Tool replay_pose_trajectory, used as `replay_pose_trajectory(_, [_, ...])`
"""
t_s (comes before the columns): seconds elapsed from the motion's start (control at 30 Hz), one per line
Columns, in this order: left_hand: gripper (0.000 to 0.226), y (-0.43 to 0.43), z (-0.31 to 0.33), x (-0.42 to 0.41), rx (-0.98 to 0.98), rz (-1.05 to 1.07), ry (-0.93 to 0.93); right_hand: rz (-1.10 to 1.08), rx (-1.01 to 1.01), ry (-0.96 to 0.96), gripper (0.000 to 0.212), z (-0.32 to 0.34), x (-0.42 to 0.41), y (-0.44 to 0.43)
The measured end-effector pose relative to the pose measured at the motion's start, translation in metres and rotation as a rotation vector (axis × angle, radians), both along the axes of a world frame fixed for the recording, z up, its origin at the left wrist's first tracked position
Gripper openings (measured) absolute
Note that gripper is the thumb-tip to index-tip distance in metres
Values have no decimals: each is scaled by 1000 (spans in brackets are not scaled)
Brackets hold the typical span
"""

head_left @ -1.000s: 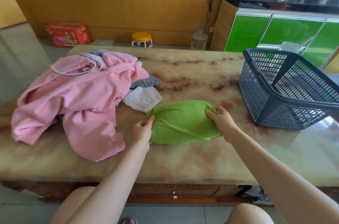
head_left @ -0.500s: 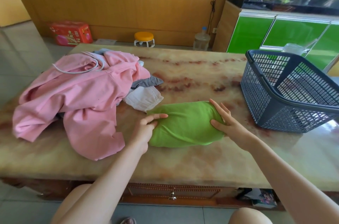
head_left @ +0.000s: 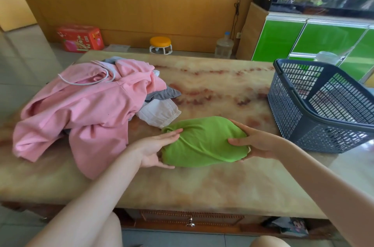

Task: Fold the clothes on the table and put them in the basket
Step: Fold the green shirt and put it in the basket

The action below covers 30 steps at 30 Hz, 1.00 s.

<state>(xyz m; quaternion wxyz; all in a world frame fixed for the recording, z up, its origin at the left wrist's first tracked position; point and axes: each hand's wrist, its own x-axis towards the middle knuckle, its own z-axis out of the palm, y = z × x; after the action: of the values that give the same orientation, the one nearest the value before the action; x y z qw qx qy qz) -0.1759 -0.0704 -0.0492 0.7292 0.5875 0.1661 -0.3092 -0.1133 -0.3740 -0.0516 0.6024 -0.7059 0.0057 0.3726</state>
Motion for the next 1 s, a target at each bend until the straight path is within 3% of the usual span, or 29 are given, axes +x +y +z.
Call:
replay_pose_trajectory(0.13, [36, -5, -3, 5, 41, 44, -9, -75, 88, 12, 74, -10, -1, 1])
replay_pose_trajectory(0.5, [57, -14, 1, -9, -11, 157, -194, -138, 94, -97, 79, 3, -14, 6])
replay_pose_trajectory(0.77, [62, -27, 61, 5, -49, 117, -466, -156, 162, -281, 80, 81, -12, -15])
replay_pose_trajectory(1.0, [62, -59, 121, 38, -80, 71, -541, -148, 97, -412, 83, 157, 12, -48])
